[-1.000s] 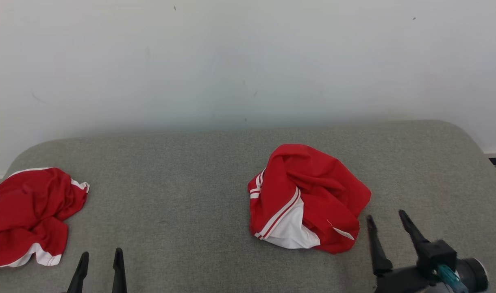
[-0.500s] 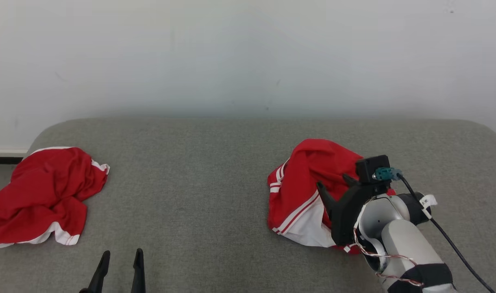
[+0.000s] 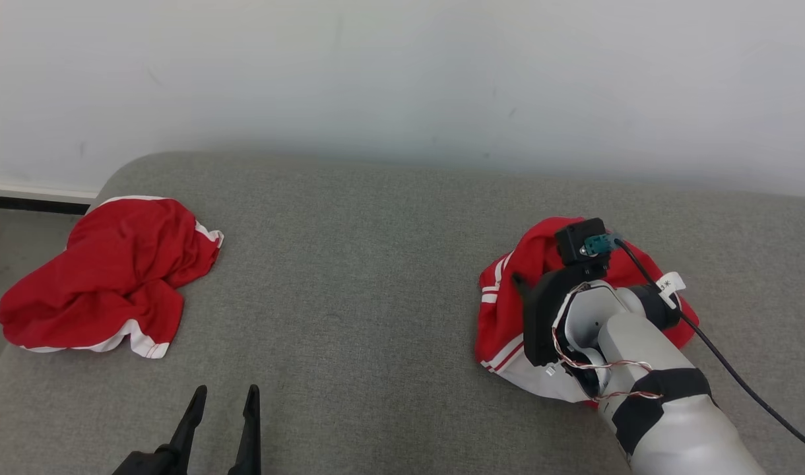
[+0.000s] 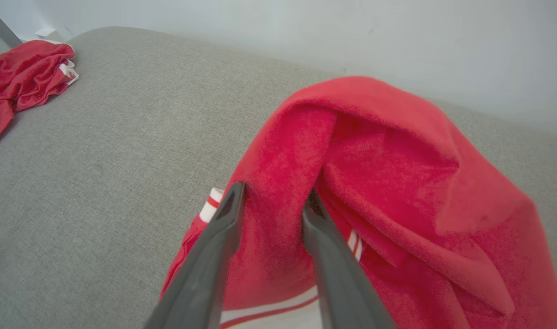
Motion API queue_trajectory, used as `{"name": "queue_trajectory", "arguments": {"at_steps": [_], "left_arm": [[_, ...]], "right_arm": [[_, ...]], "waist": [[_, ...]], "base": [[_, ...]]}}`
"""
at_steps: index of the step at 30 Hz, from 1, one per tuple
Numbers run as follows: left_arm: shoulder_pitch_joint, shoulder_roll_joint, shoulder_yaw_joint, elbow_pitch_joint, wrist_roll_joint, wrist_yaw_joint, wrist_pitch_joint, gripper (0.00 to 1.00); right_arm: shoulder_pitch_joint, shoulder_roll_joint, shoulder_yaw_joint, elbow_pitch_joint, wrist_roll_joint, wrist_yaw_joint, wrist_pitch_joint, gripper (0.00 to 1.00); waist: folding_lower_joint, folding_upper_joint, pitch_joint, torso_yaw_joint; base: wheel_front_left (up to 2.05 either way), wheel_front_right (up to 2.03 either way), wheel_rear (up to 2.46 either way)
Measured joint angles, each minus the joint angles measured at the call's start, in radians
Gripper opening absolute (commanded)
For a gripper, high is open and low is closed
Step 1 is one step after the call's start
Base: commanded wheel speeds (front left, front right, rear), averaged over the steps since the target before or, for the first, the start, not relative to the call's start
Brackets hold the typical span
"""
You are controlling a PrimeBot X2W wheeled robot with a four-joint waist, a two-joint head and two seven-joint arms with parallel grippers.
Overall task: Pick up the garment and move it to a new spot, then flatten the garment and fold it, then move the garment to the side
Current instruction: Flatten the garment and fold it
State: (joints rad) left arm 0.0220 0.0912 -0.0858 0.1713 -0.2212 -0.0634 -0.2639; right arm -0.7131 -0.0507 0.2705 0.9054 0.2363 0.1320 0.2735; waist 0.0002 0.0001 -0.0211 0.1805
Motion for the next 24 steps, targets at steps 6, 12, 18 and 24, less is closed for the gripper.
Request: {"name": "queue_trajectory", "arguments": {"at_steps": [6,12,18,24], "left_arm": [[-0.004,-0.007,-0.002,0.009,0.0,0.0,0.0,1.0],[-0.004,-0.006,0.014,0.007,-0.002,0.001,0.0,1.0],[0.003,0.003,0.038,-0.008,-0.001,0.003,0.0,1.0],[0.01,0.004,0.054,-0.027,0.002,0.006,0.0,1.0]], "right_arm": [[-0.062,0.0,0.05,0.036,0.009,0.0,-0.067,0.0],[-0.159,0.0,0.153,-0.033,0.089,0.0,-0.158,0.0],[-0.278,0.002,0.227,-0.142,0.213,0.0,-0.272,0.0],[-0.337,0.002,0.13,-0.109,0.188,0.0,-0.391,0.0]], "waist": [[0.0,0.0,0.0,0.011],[-0.0002,0.0,-0.007,-0.004],[-0.0002,0.0,-0.011,-0.035],[-0.0002,-0.0001,-0.017,-0.077]], "base": [[0.0,0.0,0.0],[0.0,0.0,0.0],[0.0,0.0,0.0],[0.0,0.0,0.0]]}}
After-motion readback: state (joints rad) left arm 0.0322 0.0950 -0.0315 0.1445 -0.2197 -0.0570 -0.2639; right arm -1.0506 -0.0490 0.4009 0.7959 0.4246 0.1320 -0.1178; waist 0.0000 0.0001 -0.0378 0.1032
